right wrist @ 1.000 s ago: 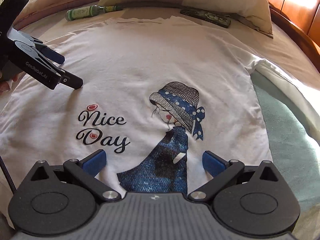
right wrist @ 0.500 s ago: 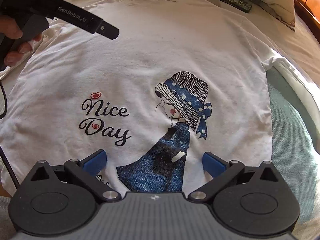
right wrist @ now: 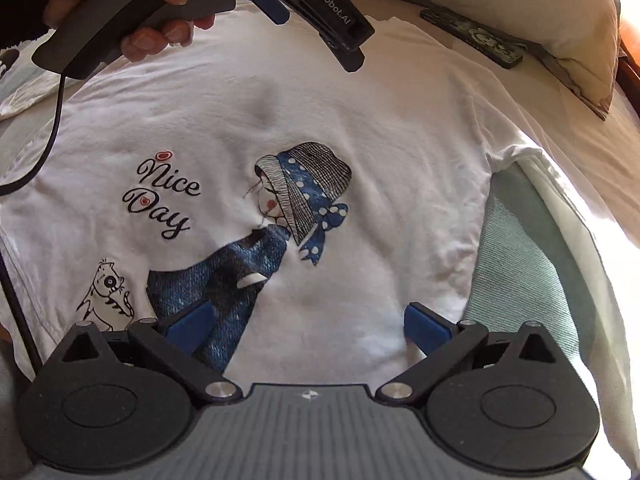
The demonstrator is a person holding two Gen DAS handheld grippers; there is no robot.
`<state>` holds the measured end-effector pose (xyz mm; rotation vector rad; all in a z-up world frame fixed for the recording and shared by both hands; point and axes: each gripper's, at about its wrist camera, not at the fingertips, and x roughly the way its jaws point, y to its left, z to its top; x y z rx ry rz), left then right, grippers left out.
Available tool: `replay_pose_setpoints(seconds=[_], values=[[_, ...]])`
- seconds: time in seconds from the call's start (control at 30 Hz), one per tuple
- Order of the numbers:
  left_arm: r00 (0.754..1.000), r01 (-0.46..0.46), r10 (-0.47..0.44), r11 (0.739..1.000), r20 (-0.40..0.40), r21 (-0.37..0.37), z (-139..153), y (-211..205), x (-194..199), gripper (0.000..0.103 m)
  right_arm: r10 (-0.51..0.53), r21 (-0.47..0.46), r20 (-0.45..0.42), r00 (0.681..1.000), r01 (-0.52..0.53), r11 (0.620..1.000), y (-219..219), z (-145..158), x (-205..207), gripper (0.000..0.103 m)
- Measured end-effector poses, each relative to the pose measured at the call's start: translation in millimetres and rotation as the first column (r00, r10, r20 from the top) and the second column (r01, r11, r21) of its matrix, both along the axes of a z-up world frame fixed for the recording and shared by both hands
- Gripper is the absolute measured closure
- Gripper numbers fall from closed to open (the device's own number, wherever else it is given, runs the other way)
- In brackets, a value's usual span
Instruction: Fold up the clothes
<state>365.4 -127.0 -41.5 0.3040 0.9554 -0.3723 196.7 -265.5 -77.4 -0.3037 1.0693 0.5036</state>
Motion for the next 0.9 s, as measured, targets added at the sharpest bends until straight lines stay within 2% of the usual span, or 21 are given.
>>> replay_pose_setpoints(seconds=[0.1,0.2,0.3,0.37,0.47,0.63,0.83,0.9], values=[[1.000,0.000,0.000,1.000,-0.010,0.011,-1,-10,0,0.002,-0.030,-0.029,0.087,0.996,0.033,0.999,-23,14,4,0.000],[0.999,-0.032,0.032,0.999,-0.031,0.026,-6,-13,1,0.002,-0.047,-0.030,0.173,0.984,0.053,0.998,-43,27,35,0.000],[0.990,-0.096,0.103,0.993,-0.101,0.071,-20,-6,-3,0.002,-0.065,-0.027,0.254,0.965,0.074,0.997,-63,40,67,0.000],[0.977,-0.145,0.152,0.988,-0.149,0.054,-28,5,-10,0.001,-0.103,-0.001,0.247,0.963,0.107,0.994,-74,44,95,0.000],[0.963,-0.213,0.213,0.977,-0.166,0.017,-29,17,-20,0.001,-0.126,0.022,0.213,0.969,0.124,0.992,-90,45,132,0.000],[0.970,-0.188,0.183,0.982,-0.159,-0.016,-25,17,-25,0.002,-0.089,0.111,0.049,0.995,0.083,0.990,-111,36,186,0.000],[0.991,-0.035,0.030,0.999,-0.129,-0.034,-17,1,-25,0.003,-0.045,0.177,-0.100,0.994,0.062,0.982,-127,34,241,0.000],[0.992,0.013,-0.022,0.998,-0.127,-0.068,-13,-3,-24,0.004,-0.038,0.224,-0.172,0.984,0.076,0.972,-132,28,258,0.000]])
